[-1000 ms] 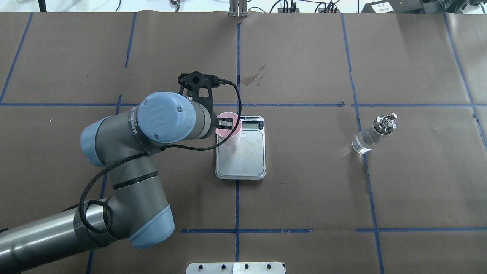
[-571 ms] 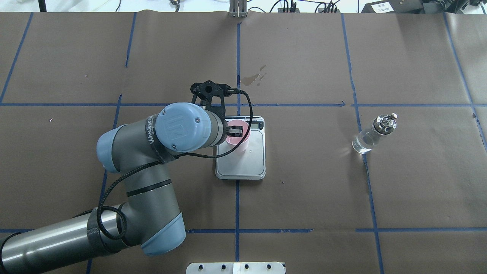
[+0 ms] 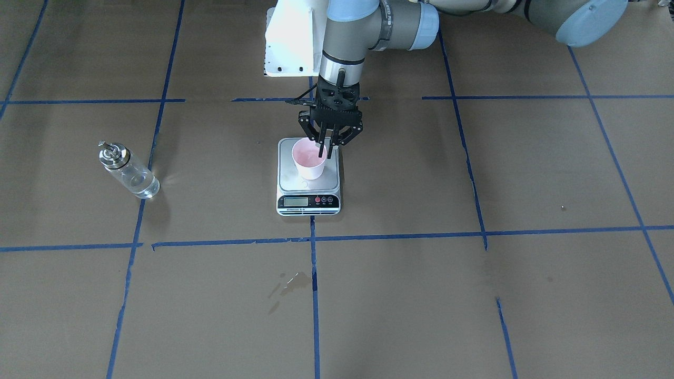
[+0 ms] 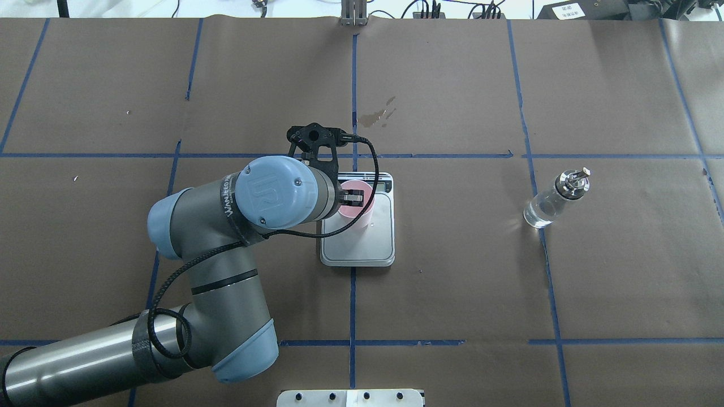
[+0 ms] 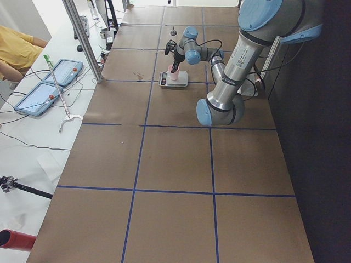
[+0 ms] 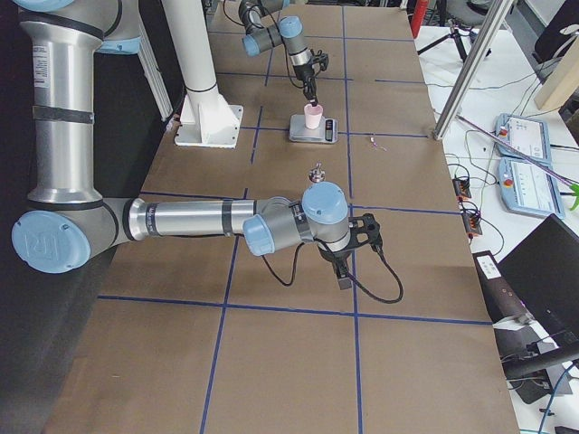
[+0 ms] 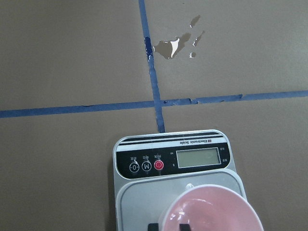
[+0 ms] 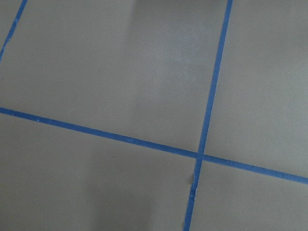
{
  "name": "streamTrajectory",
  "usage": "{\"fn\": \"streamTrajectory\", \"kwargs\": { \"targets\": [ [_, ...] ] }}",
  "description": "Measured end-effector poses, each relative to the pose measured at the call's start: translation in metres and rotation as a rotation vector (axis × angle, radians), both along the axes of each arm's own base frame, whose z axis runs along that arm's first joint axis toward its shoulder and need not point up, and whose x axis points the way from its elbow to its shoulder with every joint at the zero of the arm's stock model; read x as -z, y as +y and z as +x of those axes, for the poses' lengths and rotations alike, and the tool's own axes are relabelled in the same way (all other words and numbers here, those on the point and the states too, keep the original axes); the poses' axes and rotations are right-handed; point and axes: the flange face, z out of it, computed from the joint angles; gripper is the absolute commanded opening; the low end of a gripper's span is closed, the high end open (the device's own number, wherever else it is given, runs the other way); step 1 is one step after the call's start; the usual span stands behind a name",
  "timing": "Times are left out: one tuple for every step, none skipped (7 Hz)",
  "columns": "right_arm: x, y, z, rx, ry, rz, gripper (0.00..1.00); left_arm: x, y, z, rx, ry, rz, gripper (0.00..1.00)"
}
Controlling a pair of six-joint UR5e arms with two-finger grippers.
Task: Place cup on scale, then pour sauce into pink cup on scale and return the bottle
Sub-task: 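Carry the pink cup with the left gripper onto the scale, then open the left gripper and withdraw it from the cup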
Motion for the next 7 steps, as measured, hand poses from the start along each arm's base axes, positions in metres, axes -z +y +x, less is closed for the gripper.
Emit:
{"fn": "streamTrajectory", "kwargs": {
  "targets": [
    [0.0, 0.0, 0.0, 0.0, 0.0, 0.001, 1.0, 0.003, 0.002, -0.005, 0.001, 0.009, 0.004, 1.0],
    [0.001, 0.0, 0.0, 0.001, 0.0, 0.003, 1.0, 0.006, 0.005, -0.019, 0.001, 0.014, 0.013, 1.0],
    [0.002, -0.001, 0.0, 0.002, -0.002, 0.007, 1.0, 0.009, 0.005, -0.043, -0.008, -0.01, 0.034, 1.0],
    [0.004, 0.0, -0.001, 0.003, -0.005, 0.009, 1.0, 0.01, -0.01, -0.081, -0.025, -0.055, 0.067, 1.0],
    [0.005, 0.0, -0.001, 0.005, -0.01, 0.01, 1.0, 0.001, -0.043, -0.132, -0.048, -0.103, 0.099, 1.0],
    [0.006, 0.0, -0.002, 0.007, -0.016, 0.011, 1.0, -0.019, -0.078, -0.187, -0.088, -0.163, 0.144, 1.0],
    [0.009, 0.0, -0.002, 0.007, -0.023, 0.012, 1.0, -0.052, -0.11, -0.245, -0.14, -0.231, 0.188, 1.0]
  ]
}}
